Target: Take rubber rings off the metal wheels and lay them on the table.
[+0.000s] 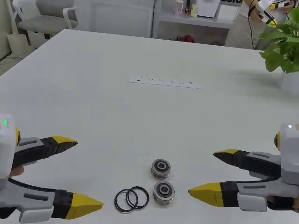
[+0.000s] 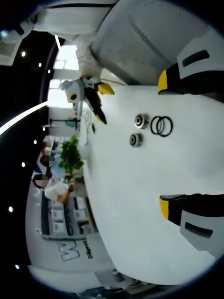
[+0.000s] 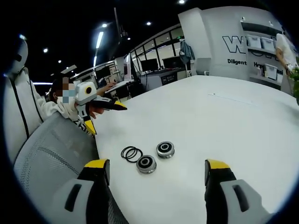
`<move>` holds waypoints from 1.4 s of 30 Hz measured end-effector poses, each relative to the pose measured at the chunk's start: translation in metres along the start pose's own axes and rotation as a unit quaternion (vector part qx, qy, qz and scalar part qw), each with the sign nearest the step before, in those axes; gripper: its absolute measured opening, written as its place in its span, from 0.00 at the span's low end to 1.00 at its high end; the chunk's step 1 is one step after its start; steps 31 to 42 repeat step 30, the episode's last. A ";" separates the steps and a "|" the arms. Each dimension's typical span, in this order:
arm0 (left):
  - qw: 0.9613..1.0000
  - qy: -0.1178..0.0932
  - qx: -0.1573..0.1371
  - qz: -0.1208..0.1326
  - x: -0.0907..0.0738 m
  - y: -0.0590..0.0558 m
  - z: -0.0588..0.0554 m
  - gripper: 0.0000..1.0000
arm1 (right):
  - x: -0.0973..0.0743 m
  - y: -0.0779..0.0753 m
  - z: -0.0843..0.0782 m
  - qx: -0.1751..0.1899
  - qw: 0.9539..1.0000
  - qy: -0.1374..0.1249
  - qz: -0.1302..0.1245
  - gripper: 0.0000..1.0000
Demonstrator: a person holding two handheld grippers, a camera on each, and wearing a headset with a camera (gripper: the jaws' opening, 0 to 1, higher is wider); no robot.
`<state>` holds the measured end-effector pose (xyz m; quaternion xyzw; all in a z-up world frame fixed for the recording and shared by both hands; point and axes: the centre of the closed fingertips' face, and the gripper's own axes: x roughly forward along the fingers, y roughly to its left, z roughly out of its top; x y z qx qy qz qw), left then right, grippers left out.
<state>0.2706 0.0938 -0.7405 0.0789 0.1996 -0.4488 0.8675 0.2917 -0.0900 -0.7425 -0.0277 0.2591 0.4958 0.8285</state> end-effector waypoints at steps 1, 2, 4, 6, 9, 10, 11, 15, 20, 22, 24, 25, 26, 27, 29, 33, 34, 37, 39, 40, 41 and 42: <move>1.000 0.002 -0.001 -0.001 0.000 0.000 -0.001 0.90 | -0.001 0.000 -0.002 0.003 1.000 0.002 -0.001 0.80; 1.000 0.003 -0.003 -0.001 0.000 0.000 -0.002 0.90 | -0.002 -0.001 -0.006 0.006 1.000 0.002 -0.001 0.80; 1.000 0.005 -0.005 -0.001 0.000 0.000 -0.004 0.91 | -0.003 -0.001 -0.010 0.012 1.000 0.000 -0.001 0.80; 1.000 0.006 -0.008 0.000 0.000 0.000 -0.007 0.92 | -0.003 -0.001 -0.018 0.020 1.000 0.007 -0.004 0.80; 1.000 0.006 -0.016 0.002 -0.001 0.001 -0.010 0.93 | -0.003 -0.002 -0.033 0.034 0.999 0.018 -0.010 0.80; 1.000 0.006 -0.017 0.002 -0.001 0.002 -0.010 0.93 | -0.003 -0.001 -0.035 0.038 0.999 0.019 -0.010 0.80; 1.000 0.006 -0.021 0.001 0.000 0.001 -0.012 0.93 | -0.004 0.000 -0.038 0.042 0.999 0.019 -0.008 0.80; 0.999 0.006 -0.032 -0.001 0.000 0.001 -0.017 0.94 | -0.003 0.001 -0.040 0.043 0.999 0.025 -0.008 0.79; 0.999 0.008 -0.041 0.003 0.000 0.003 -0.023 0.94 | -0.002 0.000 -0.042 0.048 0.999 0.023 -0.008 0.79; 0.999 0.013 -0.046 0.002 0.001 0.002 -0.028 0.94 | -0.001 0.001 -0.045 0.052 0.998 0.027 -0.008 0.79; 0.999 0.016 -0.048 -0.001 0.001 0.001 -0.030 0.94 | -0.001 0.001 -0.047 0.053 0.998 0.029 -0.007 0.79; 0.999 0.016 -0.046 -0.002 0.001 0.000 -0.029 0.94 | -0.001 0.001 -0.047 0.053 0.998 0.029 -0.006 0.79; 0.999 0.015 -0.046 -0.003 0.001 0.000 -0.029 0.94 | -0.001 0.001 -0.048 0.054 0.998 0.030 -0.007 0.79; 0.999 0.014 -0.047 -0.003 0.001 0.000 -0.028 0.94 | -0.001 0.000 -0.048 0.053 0.998 0.030 -0.007 0.79; 0.999 0.013 -0.049 -0.003 0.001 0.000 -0.029 0.94 | -0.001 0.000 -0.048 0.054 0.998 0.029 -0.008 0.79; 0.999 0.013 -0.050 -0.003 0.001 0.000 -0.029 0.94 | -0.001 0.000 -0.047 0.053 0.998 0.029 -0.009 0.79; 0.999 0.013 -0.050 -0.003 0.001 0.000 -0.029 0.94 | -0.001 0.000 -0.047 0.053 0.998 0.029 -0.009 0.79; 0.999 0.013 -0.050 -0.003 0.001 0.000 -0.029 0.94 | -0.001 0.000 -0.047 0.053 0.998 0.029 -0.009 0.79; 0.999 0.013 -0.050 -0.003 0.001 0.000 -0.029 0.94 | -0.001 0.000 -0.047 0.053 0.998 0.029 -0.009 0.79; 0.999 0.013 -0.050 -0.003 0.001 0.000 -0.029 0.94 | -0.001 0.000 -0.047 0.053 0.998 0.029 -0.009 0.79; 0.999 0.013 -0.050 -0.003 0.001 0.000 -0.029 0.94 | -0.001 0.000 -0.047 0.053 0.998 0.029 -0.009 0.79; 0.999 0.013 -0.050 -0.003 0.001 0.000 -0.029 0.94 | -0.001 0.000 -0.047 0.053 0.998 0.029 -0.009 0.79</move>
